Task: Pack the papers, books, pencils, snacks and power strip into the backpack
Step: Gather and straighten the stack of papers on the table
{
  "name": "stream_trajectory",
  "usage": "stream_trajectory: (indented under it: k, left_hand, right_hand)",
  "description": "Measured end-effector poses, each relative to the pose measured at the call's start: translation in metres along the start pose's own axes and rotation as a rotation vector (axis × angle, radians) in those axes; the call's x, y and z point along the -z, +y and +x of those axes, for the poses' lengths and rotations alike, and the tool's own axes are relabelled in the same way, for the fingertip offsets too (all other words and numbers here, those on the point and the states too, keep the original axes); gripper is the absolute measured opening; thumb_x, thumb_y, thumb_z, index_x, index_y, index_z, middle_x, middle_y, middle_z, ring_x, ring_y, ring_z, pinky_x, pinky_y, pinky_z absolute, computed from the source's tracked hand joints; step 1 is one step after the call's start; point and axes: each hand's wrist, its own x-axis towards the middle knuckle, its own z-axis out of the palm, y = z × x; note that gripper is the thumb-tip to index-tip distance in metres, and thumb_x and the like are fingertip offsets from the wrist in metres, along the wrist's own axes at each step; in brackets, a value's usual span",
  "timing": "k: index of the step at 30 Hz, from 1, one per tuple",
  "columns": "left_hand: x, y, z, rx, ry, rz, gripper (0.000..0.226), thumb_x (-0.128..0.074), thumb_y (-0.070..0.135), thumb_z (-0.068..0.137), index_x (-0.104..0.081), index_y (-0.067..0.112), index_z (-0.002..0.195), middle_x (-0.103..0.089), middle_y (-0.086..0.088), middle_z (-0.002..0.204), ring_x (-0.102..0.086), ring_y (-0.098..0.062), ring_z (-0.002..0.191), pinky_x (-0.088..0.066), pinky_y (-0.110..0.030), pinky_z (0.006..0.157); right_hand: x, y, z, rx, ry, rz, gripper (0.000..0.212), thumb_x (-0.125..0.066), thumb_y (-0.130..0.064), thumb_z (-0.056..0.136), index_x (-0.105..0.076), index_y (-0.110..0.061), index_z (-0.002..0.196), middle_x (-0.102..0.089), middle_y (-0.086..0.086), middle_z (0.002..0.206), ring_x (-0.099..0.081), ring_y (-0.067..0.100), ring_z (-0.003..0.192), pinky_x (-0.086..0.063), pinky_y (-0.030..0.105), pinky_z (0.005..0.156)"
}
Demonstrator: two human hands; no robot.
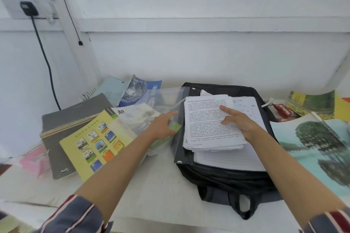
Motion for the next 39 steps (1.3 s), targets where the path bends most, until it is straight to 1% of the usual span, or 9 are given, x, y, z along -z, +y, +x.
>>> stream_trajectory:
  k: [2, 6, 12, 16, 20, 23, 27, 32, 39]
  left_hand:
    - [-0.001, -0.001, 0.0, 0.001, 0.0, 0.016, 0.079, -0.067, 0.011, 0.078, -0.029, 0.03, 0.144, -0.048, -0.007, 0.117, -0.048, -0.022, 0.107, -0.04, -0.032, 0.092]
    - [-0.005, -0.007, 0.0, -0.001, 0.015, 0.032, 0.086, -0.074, 0.023, 0.075, -0.025, 0.032, 0.145, -0.047, -0.012, 0.131, -0.045, -0.026, 0.12, -0.037, -0.035, 0.102]
    - [-0.006, -0.005, 0.001, 0.036, 0.011, 0.015, 0.091, -0.072, 0.012, 0.075, -0.02, 0.029, 0.147, -0.052, -0.012, 0.123, -0.049, -0.026, 0.113, -0.037, -0.03, 0.096]
    - [-0.009, -0.002, 0.002, 0.055, 0.022, 0.009, 0.091, -0.066, 0.007, 0.075, -0.017, 0.028, 0.148, -0.055, -0.011, 0.119, -0.053, -0.024, 0.097, -0.042, -0.031, 0.089]
    - [-0.011, -0.004, 0.005, 0.076, 0.054, 0.023, 0.085, -0.059, 0.006, 0.079, -0.016, 0.027, 0.149, -0.057, -0.009, 0.122, -0.057, -0.027, 0.102, -0.045, -0.033, 0.09]
    - [-0.012, -0.003, 0.006, 0.067, 0.039, 0.033, 0.086, -0.066, 0.021, 0.081, -0.013, 0.027, 0.149, -0.055, -0.008, 0.124, -0.054, -0.026, 0.108, -0.042, -0.031, 0.093]
    - [-0.015, -0.006, 0.008, 0.085, 0.027, 0.111, 0.095, -0.07, 0.047, 0.075, -0.012, 0.03, 0.149, -0.043, -0.013, 0.134, -0.038, -0.034, 0.126, -0.033, -0.047, 0.106]
    - [-0.015, -0.003, 0.007, 0.084, 0.043, 0.021, 0.098, -0.075, 0.036, 0.074, -0.011, 0.032, 0.148, -0.057, -0.019, 0.12, -0.048, -0.034, 0.119, -0.037, -0.039, 0.103]
    - [-0.015, 0.003, 0.002, 0.082, 0.077, -0.098, 0.105, -0.078, 0.023, 0.074, -0.005, 0.031, 0.149, -0.056, -0.021, 0.126, -0.051, -0.033, 0.12, -0.038, -0.037, 0.103]
  right_hand:
    - [0.0, 0.0, 0.001, -0.003, -0.004, 0.01, 0.059, -0.053, 0.014, 0.08, -0.058, -0.026, 0.124, -0.057, 0.004, 0.125, -0.057, 0.031, 0.108, -0.052, 0.038, 0.084]
    - [0.002, 0.002, 0.003, -0.001, -0.014, 0.009, 0.058, -0.055, 0.013, 0.079, -0.06, -0.027, 0.12, -0.056, 0.005, 0.128, -0.056, 0.032, 0.111, -0.05, 0.042, 0.091]
    - [0.003, 0.004, 0.004, -0.005, -0.019, 0.03, 0.06, -0.054, 0.014, 0.079, -0.058, -0.025, 0.124, -0.056, 0.005, 0.126, -0.056, 0.032, 0.11, -0.051, 0.041, 0.088]
    - [0.002, 0.004, 0.005, -0.005, -0.008, 0.034, 0.058, -0.054, 0.014, 0.079, -0.06, -0.027, 0.12, -0.056, 0.006, 0.128, -0.056, 0.032, 0.11, -0.051, 0.042, 0.088]
    - [0.0, 0.002, 0.001, -0.002, -0.018, 0.041, 0.059, -0.053, 0.014, 0.079, -0.058, -0.025, 0.123, -0.057, 0.005, 0.126, -0.058, 0.031, 0.108, -0.052, 0.039, 0.083]
    - [-0.001, -0.001, -0.003, 0.0, -0.021, 0.038, 0.06, -0.051, 0.015, 0.081, -0.055, -0.023, 0.128, -0.058, 0.005, 0.121, -0.059, 0.028, 0.101, -0.052, 0.034, 0.071]
    - [-0.001, -0.001, -0.005, 0.0, -0.011, 0.031, 0.06, -0.053, 0.014, 0.08, -0.057, -0.024, 0.126, -0.056, 0.005, 0.126, -0.058, 0.029, 0.104, -0.052, 0.035, 0.073]
    - [-0.004, -0.002, -0.007, 0.003, -0.004, 0.038, 0.06, -0.052, 0.014, 0.08, -0.055, -0.023, 0.128, -0.056, 0.005, 0.126, -0.058, 0.028, 0.103, -0.052, 0.033, 0.071]
    - [-0.006, -0.002, -0.011, 0.002, -0.006, 0.042, 0.061, -0.05, 0.014, 0.081, -0.053, -0.022, 0.13, -0.058, 0.003, 0.119, -0.059, 0.025, 0.098, -0.051, 0.03, 0.067]
